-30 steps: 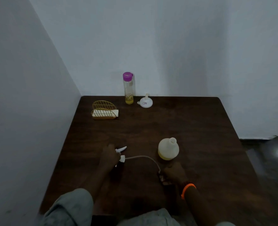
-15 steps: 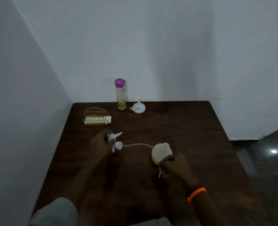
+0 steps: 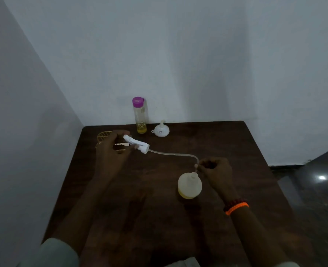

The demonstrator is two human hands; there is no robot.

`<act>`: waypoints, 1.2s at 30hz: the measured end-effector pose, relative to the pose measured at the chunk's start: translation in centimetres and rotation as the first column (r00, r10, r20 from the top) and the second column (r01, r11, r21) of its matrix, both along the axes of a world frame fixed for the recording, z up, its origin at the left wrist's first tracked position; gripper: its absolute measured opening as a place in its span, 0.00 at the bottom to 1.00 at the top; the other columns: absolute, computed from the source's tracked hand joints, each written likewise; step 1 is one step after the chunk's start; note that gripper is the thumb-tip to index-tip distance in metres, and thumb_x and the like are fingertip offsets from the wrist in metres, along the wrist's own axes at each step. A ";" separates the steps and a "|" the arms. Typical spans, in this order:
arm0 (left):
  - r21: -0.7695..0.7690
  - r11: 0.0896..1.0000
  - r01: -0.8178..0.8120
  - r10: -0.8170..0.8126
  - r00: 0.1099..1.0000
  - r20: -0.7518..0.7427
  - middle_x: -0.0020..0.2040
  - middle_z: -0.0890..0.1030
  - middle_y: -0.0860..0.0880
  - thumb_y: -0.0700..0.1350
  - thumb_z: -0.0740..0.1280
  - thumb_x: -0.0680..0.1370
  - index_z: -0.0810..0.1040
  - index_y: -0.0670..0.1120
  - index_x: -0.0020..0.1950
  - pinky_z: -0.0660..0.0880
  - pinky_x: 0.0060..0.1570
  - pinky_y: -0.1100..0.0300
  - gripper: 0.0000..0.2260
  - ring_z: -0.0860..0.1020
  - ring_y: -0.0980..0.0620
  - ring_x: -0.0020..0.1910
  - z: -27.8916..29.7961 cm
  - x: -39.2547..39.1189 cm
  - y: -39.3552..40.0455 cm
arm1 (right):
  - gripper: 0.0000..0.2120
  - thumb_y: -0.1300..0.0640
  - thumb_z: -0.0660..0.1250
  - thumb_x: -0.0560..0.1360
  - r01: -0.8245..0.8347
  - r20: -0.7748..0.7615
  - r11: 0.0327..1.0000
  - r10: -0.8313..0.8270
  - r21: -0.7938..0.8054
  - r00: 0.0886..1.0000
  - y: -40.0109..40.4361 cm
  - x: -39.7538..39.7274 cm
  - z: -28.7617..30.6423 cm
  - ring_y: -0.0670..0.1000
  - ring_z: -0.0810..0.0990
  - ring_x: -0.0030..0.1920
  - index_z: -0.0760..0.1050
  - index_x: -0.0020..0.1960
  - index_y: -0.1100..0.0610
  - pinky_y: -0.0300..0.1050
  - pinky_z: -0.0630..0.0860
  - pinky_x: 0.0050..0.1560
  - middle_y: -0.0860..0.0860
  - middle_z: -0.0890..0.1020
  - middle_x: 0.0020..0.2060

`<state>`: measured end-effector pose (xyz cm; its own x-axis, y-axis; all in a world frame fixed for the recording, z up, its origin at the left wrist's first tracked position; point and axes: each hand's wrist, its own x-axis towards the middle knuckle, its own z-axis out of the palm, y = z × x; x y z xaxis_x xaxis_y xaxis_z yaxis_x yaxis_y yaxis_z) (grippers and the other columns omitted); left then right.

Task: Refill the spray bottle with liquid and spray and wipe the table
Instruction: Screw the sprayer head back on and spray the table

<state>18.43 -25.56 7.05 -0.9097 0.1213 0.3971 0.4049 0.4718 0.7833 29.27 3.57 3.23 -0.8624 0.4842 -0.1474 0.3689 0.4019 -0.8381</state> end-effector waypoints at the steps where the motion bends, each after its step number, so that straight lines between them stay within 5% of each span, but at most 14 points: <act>1: -0.022 1.000 0.013 -0.013 1.000 -0.014 0.53 0.83 0.53 0.41 0.77 0.70 0.81 0.46 0.56 0.76 0.52 0.68 0.15 0.79 0.59 0.53 -0.1 0.2 -0.2 | 0.06 0.57 0.77 0.70 -0.007 -0.002 1.000 0.007 0.000 1.000 -0.2 0.1 -0.4 0.39 0.82 0.38 0.82 0.41 0.48 0.33 0.75 0.38 0.43 0.84 0.36; 5: -0.089 0.996 0.023 -0.017 0.998 0.066 0.53 0.83 0.57 0.43 0.77 0.70 0.83 0.49 0.56 0.76 0.55 0.63 0.15 0.79 0.61 0.52 -0.5 0.9 -1.3 | 0.04 0.58 0.77 0.70 -0.019 -0.015 1.000 0.019 -0.014 1.000 -0.7 0.7 -2.2 0.39 0.82 0.41 0.85 0.44 0.53 0.29 0.74 0.36 0.44 0.85 0.39; 7: -0.087 0.995 0.058 -0.045 0.988 0.146 0.45 0.81 0.69 0.42 0.77 0.71 0.81 0.62 0.48 0.76 0.49 0.69 0.16 0.79 0.69 0.46 -0.2 1.4 -1.7 | 0.06 0.58 0.78 0.69 -0.040 -0.013 0.999 0.039 -0.028 0.999 -0.6 1.2 -2.8 0.40 0.83 0.41 0.85 0.46 0.54 0.28 0.75 0.36 0.45 0.86 0.41; 10: -0.057 0.978 0.202 -0.185 0.957 0.225 0.40 0.81 0.71 0.37 0.76 0.70 0.79 0.69 0.41 0.74 0.42 0.77 0.23 0.79 0.71 0.40 1.3 1.8 -2.1 | 0.14 0.56 0.80 0.67 -0.104 0.035 0.993 0.106 -0.050 0.994 -0.1 1.9 -3.8 0.41 0.83 0.45 0.84 0.52 0.53 0.35 0.79 0.43 0.44 0.85 0.46; 16: -0.199 0.919 0.340 -0.311 0.936 0.162 0.49 0.81 0.62 0.50 0.77 0.70 0.80 0.58 0.48 0.73 0.49 0.72 0.10 0.78 0.63 0.50 4.0 3.3 1.1 | 0.22 0.50 0.79 0.67 -0.214 0.167 0.976 0.205 0.043 0.965 0.0 2.1 -5.6 0.44 0.78 0.56 0.80 0.60 0.48 0.46 0.77 0.57 0.43 0.81 0.57; 21: -0.352 0.748 0.562 -0.518 0.827 0.220 0.51 0.76 0.59 0.56 0.69 0.77 0.74 0.59 0.56 0.74 0.47 0.65 0.09 0.75 0.61 0.50 3.9 3.7 6.6 | 0.22 0.47 0.79 0.66 -0.206 0.169 0.976 0.192 0.070 0.967 -0.1 1.8 -5.7 0.42 0.77 0.55 0.80 0.59 0.48 0.41 0.75 0.53 0.41 0.80 0.54; 24: -0.461 0.676 0.575 -0.517 0.816 0.258 0.52 0.76 0.58 0.62 0.61 0.79 0.73 0.56 0.60 0.76 0.50 0.57 0.15 0.75 0.61 0.50 2.6 3.9 9.4 | 0.20 0.50 0.79 0.67 -0.230 0.158 0.973 0.222 0.034 0.962 0.1 1.8 -5.7 0.40 0.77 0.53 0.81 0.58 0.47 0.35 0.73 0.50 0.41 0.81 0.53; 27: -0.457 0.705 0.541 -0.463 0.841 0.280 0.55 0.79 0.52 0.66 0.54 0.77 0.75 0.50 0.63 0.76 0.54 0.53 0.26 0.78 0.54 0.52 1.5 4.2 11.6 | 0.20 0.50 0.78 0.67 -0.243 0.140 0.970 0.237 0.027 0.961 0.3 1.9 -5.5 0.36 0.77 0.50 0.81 0.58 0.46 0.31 0.71 0.49 0.40 0.81 0.52; 32: -0.421 0.735 0.531 -0.412 0.844 0.345 0.54 0.80 0.47 0.62 0.65 0.74 0.79 0.45 0.60 0.75 0.54 0.54 0.24 0.78 0.51 0.52 -1.2 3.8 13.7 | 0.22 0.52 0.78 0.69 -0.276 0.147 0.961 0.271 0.020 0.951 0.9 1.7 -5.6 0.36 0.76 0.46 0.79 0.62 0.47 0.26 0.68 0.42 0.37 0.78 0.45; 36: -0.420 0.732 0.536 -0.414 0.840 0.350 0.49 0.79 0.50 0.52 0.76 0.71 0.81 0.47 0.53 0.75 0.49 0.56 0.14 0.75 0.55 0.46 -2.7 4.4 14.8 | 0.27 0.52 0.79 0.68 -0.190 0.194 0.982 0.183 0.019 0.964 1.0 1.5 -6.4 0.42 0.72 0.48 0.75 0.62 0.58 0.32 0.67 0.45 0.49 0.78 0.52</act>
